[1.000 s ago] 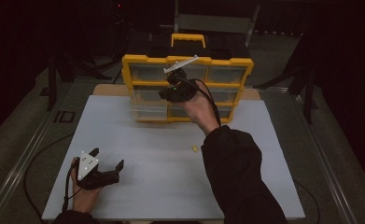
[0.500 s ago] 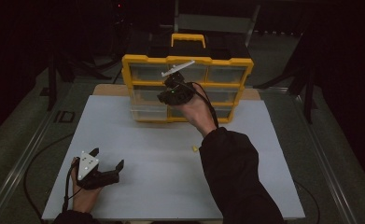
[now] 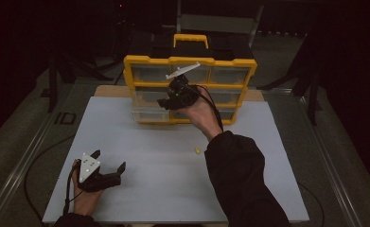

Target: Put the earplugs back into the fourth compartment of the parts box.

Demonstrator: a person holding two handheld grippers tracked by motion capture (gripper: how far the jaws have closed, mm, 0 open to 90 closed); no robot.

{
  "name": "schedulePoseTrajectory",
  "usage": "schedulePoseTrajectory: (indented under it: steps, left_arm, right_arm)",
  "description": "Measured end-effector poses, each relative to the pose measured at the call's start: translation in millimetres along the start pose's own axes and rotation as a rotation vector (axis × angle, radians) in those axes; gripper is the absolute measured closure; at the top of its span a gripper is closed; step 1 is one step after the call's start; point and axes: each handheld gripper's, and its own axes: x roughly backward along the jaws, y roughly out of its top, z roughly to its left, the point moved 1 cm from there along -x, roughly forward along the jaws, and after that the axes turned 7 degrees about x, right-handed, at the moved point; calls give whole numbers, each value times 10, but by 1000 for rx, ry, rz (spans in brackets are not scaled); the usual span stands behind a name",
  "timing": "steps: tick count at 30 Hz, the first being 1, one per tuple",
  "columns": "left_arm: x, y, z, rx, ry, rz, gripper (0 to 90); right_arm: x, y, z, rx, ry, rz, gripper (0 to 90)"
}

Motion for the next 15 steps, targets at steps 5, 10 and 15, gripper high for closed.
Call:
schedulePoseTrajectory:
  steps: [5, 10, 15]
  left_arm:
    - [2, 1, 1, 1, 0, 1, 6]
    - [2, 1, 1, 0, 0, 0, 6]
    - [2, 1, 1, -1, 0, -1, 6]
  right_arm:
    - [15, -5, 2, -1, -26, 5, 334]
    - [27, -14, 11, 0, -57, 7, 192]
    - [51, -23, 12, -1, -61, 6, 129]
